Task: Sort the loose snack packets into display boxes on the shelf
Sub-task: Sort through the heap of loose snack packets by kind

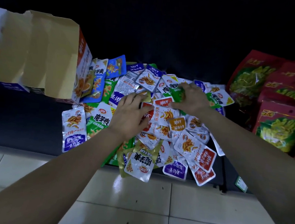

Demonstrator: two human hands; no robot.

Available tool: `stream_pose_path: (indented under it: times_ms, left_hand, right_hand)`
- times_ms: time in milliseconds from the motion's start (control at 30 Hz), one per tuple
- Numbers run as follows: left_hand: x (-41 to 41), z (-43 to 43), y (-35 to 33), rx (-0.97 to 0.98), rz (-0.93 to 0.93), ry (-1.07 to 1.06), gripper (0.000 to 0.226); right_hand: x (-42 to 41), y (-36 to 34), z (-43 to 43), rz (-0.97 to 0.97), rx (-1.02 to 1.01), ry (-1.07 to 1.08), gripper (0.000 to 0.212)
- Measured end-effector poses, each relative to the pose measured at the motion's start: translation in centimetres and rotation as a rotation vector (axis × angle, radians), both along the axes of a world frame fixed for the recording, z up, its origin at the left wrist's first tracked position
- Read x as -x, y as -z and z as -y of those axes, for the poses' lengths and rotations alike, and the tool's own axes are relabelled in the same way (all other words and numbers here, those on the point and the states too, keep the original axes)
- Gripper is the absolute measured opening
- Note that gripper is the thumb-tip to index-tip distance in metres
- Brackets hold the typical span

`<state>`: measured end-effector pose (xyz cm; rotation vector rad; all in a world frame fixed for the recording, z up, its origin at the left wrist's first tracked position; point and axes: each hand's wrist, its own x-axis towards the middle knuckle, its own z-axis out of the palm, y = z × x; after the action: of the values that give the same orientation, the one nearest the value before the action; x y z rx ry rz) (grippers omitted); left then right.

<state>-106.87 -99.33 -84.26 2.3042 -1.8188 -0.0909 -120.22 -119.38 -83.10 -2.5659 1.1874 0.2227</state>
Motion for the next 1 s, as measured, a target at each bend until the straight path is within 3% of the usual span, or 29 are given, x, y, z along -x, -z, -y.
stream_pose_path:
  times_ms: [233,367,433,533,567,633,700,733,833,900,1000]
  left_hand:
    - [0.3,0.2,-0.2,-0.019,-0.041,-0.049,0.042]
    - [0.8,0.2,-0.4,0.080,-0.096,-0.067,0.035]
    - [1.6,0.6,-1.4,0.196,-0.327,-0.096,0.023]
    - [3.3,2.2,-4.2,0.139,-1.152,-0.306,0.030]
    - [3.7,2.8,-4.6,0.141,-1.339,-0.369,0.034]
    - [4.1,3.8,-5.0,0.208,-1.506,-0.498,0.033]
    - [3.9,4.0,-4.8,0.276,-1.477,-0.707,0.028]
    - [3.5,3.8,-4.4,0.278,-1.384,-0.777,0.037]
    - [2.7,2.9,-3.6,0.266,-1.219,-0.782,0.056]
    - [2.3,2.5,-3.3,0.263,-1.228,-0.782,0.059]
    - [1.4,2.3,-2.6,0.205,-1.223,-0.769,0.067]
  right_hand:
    - [3.2,0.0,-0.5,0.063,0.095,0.039,0.053]
    - [3.5,0.1,-0.8,0.347,0.145,0.160,0.036]
    - [3.1,-0.6,-1.7,0.506,0.098,0.152,0.030]
    - [2.1,-1.9,-4.2,0.579,-0.032,-0.071,0.035]
    - [1.9,-2.1,-5.0,0.551,-0.081,-0.179,0.039]
    - [1.9,-2.3,-5.8,0.462,-0.231,-0.309,0.049]
    - [2.4,-2.4,-5.6,0.448,-0.388,-0.248,0.044]
    - [2.6,-2.4,-5.2,0.491,-0.396,-0.168,0.040]
    - [2.7,-1.2,-2.9,0.519,-0.278,0.112,0.048]
    - [2.0,-0.2,-1.9,0.318,-0.226,0.181,0.060]
    - [1.0,0.6,-2.0,0.054,-0.033,0.090,0.070]
